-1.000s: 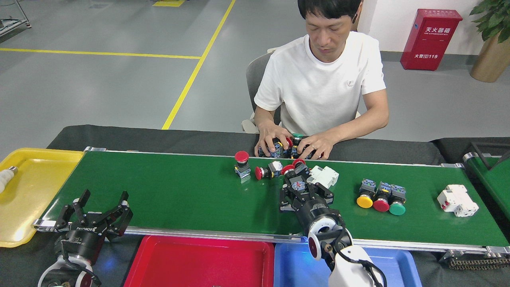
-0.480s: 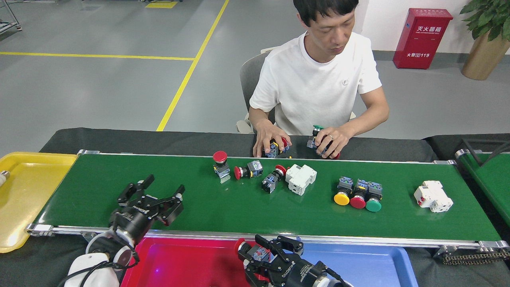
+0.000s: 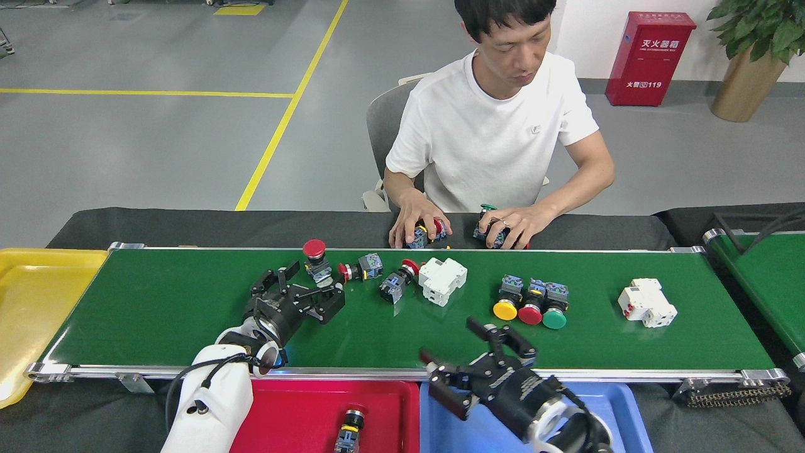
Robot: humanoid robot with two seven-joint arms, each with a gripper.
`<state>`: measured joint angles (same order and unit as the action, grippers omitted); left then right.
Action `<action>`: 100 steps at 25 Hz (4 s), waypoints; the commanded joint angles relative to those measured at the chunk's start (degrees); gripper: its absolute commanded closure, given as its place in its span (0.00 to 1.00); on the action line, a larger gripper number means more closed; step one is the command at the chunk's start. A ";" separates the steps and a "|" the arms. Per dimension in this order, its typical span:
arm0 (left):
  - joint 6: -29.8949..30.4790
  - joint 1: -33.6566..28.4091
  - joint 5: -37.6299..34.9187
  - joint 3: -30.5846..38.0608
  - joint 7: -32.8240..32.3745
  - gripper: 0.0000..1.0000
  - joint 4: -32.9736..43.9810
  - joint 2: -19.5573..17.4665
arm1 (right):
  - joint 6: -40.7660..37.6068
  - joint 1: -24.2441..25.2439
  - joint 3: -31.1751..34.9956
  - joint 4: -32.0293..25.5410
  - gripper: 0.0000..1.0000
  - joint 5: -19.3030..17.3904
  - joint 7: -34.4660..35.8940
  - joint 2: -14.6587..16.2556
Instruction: Pick switch part from conveyor to tray
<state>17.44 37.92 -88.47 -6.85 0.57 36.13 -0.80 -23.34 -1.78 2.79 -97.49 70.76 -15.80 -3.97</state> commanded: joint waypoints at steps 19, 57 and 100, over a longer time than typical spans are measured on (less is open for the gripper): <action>11.56 -13.23 0.58 -1.94 2.68 0.97 27.50 -4.82 | 14.55 16.11 5.20 -0.59 0.02 10.19 17.03 3.18; 12.53 -10.77 0.84 7.46 -0.57 0.00 19.15 -6.67 | 32.04 -22.83 -23.01 35.18 0.75 6.23 5.35 -4.12; 22.37 -42.58 3.92 20.21 8.04 0.00 51.67 -10.01 | 3.03 -1.20 0.90 -0.59 0.04 1.84 -5.82 0.10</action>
<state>42.84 -5.19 -84.34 10.75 6.47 87.65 -11.76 -20.72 -2.10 1.98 -97.45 72.73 -22.13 -3.46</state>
